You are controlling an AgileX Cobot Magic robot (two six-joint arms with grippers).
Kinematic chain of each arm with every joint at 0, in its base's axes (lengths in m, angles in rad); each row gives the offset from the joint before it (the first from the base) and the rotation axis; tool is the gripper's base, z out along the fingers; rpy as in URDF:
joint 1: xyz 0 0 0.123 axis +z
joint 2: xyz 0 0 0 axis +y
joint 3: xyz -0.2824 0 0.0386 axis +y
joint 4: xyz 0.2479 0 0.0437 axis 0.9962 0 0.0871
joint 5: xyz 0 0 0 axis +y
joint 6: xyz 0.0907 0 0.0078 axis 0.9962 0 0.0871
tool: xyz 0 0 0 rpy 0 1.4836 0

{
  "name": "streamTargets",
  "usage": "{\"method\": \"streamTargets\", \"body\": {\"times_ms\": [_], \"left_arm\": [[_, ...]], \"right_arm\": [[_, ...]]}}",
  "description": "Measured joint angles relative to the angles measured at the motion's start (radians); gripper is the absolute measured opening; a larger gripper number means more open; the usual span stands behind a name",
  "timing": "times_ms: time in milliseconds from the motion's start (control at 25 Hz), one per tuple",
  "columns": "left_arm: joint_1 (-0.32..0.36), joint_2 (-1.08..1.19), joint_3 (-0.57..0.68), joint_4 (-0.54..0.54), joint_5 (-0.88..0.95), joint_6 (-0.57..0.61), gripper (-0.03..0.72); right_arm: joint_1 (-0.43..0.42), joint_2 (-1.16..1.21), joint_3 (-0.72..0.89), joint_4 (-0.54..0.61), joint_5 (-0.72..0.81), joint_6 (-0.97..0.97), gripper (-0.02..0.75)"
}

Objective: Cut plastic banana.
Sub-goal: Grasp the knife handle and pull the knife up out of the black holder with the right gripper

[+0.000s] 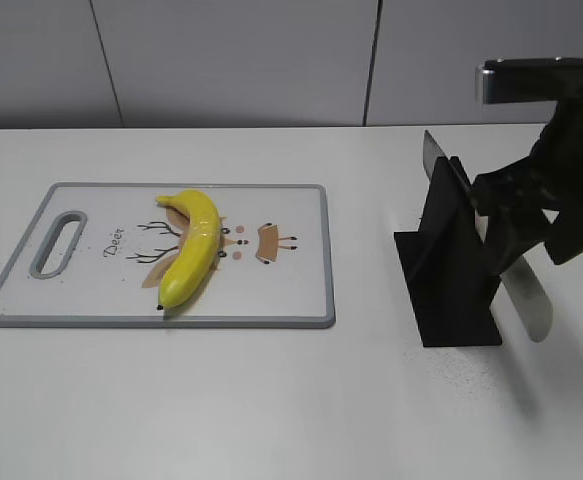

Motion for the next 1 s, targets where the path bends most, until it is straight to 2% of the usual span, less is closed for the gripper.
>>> {"method": "streamTargets", "body": {"times_ms": [240,440,560,680,1000], "left_arm": [[0.0,0.0,0.0,0.0,0.0,0.0,0.589],[0.0,0.0,0.0,0.0,0.0,0.0,0.589],[0.0,0.0,0.0,0.0,0.0,0.0,0.589],[0.0,0.0,0.0,0.0,0.0,0.0,0.589],[0.0,0.0,0.0,0.0,0.0,0.0,0.589]], "right_arm": [[0.001,0.107,0.0,-0.005,-0.006,0.036,0.483],[0.001,0.172,0.0,-0.005,-0.008,0.066,0.43],[0.001,0.179,0.005,-0.005,-0.01,0.077,0.36],[0.003,0.179,0.008,0.007,-0.006,0.096,0.176],[0.003,0.171,0.008,0.021,-0.005,0.104,0.183]]}}
